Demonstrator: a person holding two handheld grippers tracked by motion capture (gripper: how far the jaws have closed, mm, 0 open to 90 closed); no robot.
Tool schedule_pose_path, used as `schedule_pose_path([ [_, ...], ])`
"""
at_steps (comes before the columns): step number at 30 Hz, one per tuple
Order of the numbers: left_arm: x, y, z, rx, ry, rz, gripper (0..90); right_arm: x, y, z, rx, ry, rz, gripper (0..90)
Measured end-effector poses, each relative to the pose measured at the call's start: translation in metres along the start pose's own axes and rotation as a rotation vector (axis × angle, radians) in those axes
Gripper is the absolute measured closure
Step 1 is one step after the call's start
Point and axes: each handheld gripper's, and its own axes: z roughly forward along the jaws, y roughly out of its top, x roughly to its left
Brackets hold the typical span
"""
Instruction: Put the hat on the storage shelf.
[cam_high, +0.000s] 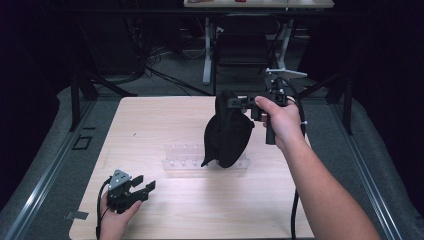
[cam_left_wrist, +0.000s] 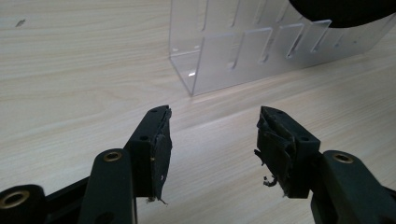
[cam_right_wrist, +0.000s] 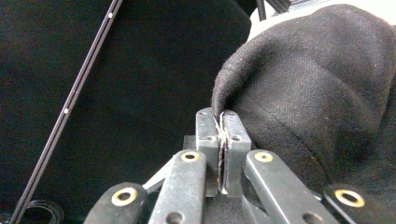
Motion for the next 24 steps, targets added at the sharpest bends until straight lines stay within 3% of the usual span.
schedule_pose_path([
  [7,-0.014,0.01,0.002,-0.017,-0.036,0.034,48.2,0.002,-0.004,0.005,-0.001,0.015,0.006,88.2],
  [12,-0.024,0.019,0.002,-0.018,-0.066,0.08,51.2,0.002,-0.006,0.007,-0.005,0.026,0.014,88.2],
  [24,-0.054,0.053,0.013,-0.068,-0.137,0.142,51.9,0.0,-0.008,0.01,-0.007,0.051,0.03,88.0],
])
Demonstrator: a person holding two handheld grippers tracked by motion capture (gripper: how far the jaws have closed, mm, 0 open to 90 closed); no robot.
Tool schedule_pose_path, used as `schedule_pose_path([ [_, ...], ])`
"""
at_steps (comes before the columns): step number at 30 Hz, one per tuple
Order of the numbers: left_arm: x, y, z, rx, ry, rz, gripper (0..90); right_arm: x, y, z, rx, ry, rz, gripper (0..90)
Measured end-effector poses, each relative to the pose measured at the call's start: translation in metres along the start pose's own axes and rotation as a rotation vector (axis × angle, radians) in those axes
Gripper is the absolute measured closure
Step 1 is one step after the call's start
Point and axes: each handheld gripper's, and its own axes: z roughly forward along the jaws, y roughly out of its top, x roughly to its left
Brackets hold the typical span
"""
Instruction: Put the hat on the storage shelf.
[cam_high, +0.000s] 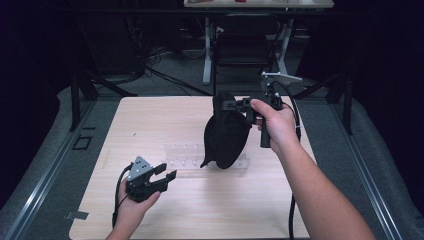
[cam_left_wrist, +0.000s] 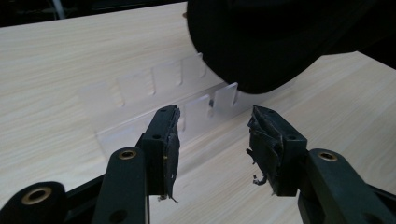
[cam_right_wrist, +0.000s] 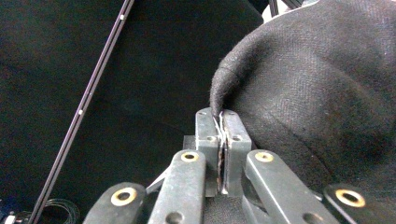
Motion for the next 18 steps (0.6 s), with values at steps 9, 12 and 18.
schedule_pose_path([
  [9,-0.02,0.018,0.014,0.004,-0.019,0.049,50.6,0.001,-0.001,0.002,0.0,0.006,-0.002,87.9],
  [12,-0.028,0.024,0.018,0.008,-0.023,0.089,49.3,0.001,-0.001,0.003,-0.002,0.005,-0.002,87.9],
  [18,-0.041,0.032,0.026,0.011,-0.041,0.119,50.3,0.002,-0.001,0.004,0.002,0.006,-0.005,87.8],
])
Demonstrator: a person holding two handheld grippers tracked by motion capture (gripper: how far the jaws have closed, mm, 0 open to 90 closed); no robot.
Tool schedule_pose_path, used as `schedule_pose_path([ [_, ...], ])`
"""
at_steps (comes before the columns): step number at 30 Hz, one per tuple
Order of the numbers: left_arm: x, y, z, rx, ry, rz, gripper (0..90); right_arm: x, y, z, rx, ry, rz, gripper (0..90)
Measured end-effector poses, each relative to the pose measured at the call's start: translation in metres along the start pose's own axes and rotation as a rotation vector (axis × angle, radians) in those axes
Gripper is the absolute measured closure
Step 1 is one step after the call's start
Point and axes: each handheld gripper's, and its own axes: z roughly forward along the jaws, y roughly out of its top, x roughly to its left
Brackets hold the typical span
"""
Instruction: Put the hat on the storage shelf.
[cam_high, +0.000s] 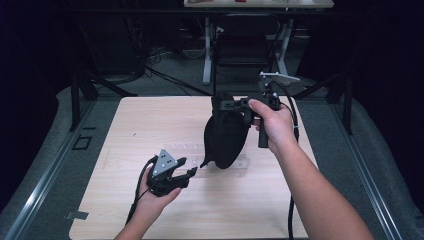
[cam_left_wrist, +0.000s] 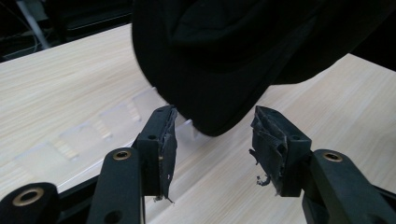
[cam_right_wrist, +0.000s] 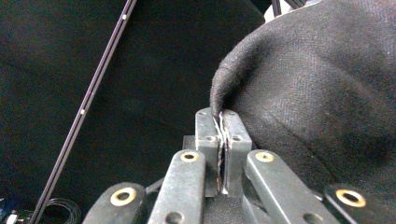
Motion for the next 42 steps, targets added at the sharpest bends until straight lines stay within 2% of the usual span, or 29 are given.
schedule_pose_path([
  [6,-0.008,0.005,0.008,0.001,-0.021,0.007,54.7,0.0,0.0,0.002,-0.002,0.007,0.002,87.7],
  [14,-0.016,0.007,0.019,0.017,-0.003,0.038,59.9,0.0,0.0,0.003,-0.003,0.01,0.003,87.5],
  [20,-0.019,0.005,0.024,0.024,0.023,0.059,70.1,0.0,-0.001,0.003,-0.005,0.01,0.003,87.3],
  [24,-0.018,0.003,0.026,0.038,0.023,0.063,77.8,0.0,-0.001,0.002,-0.004,0.012,0.002,87.2],
  [27,-0.018,0.001,0.026,0.036,0.022,0.063,79.1,0.0,-0.003,0.003,-0.004,0.016,0.001,87.1],
  [32,-0.019,0.0,0.026,0.037,0.032,0.097,81.1,0.001,-0.004,0.003,-0.002,0.017,0.0,86.8],
  [42,-0.019,-0.003,0.025,0.035,0.038,0.116,82.4,0.003,-0.006,0.005,-0.001,0.023,-0.012,83.6],
])
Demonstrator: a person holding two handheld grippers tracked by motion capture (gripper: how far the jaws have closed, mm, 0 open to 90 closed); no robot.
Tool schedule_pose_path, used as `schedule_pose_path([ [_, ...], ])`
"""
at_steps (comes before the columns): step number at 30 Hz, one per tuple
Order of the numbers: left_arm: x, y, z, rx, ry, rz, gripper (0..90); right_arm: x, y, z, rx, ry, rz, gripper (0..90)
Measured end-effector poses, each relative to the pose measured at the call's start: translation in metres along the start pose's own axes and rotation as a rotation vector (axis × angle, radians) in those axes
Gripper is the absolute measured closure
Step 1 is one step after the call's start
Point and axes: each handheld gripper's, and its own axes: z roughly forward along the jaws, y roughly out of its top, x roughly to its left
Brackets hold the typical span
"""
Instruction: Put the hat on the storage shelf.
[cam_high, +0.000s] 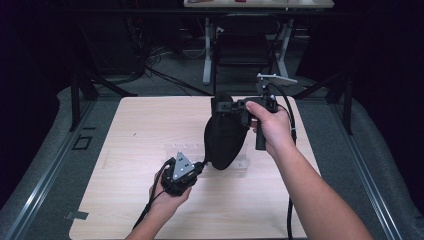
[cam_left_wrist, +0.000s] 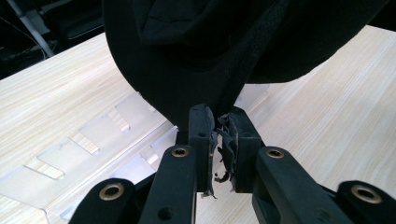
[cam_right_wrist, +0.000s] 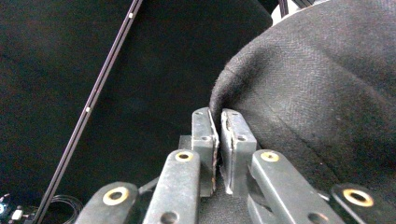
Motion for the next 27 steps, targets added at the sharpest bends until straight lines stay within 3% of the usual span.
schedule_pose_path([
  [11,0.003,-0.007,-0.001,-0.001,0.019,-0.003,84.2,0.003,-0.002,-0.009,-0.015,-0.005,-0.026,74.2],
  [15,0.007,-0.014,-0.002,0.013,0.036,-0.012,85.3,0.001,-0.002,-0.014,-0.019,-0.03,-0.034,73.6],
  [23,0.014,-0.031,0.005,0.069,0.05,-0.038,84.9,0.002,-0.002,-0.018,-0.025,-0.034,-0.035,73.6],
  [27,0.016,-0.038,0.006,0.061,0.056,-0.051,84.6,0.002,-0.003,-0.019,-0.018,-0.042,-0.044,73.4],
])
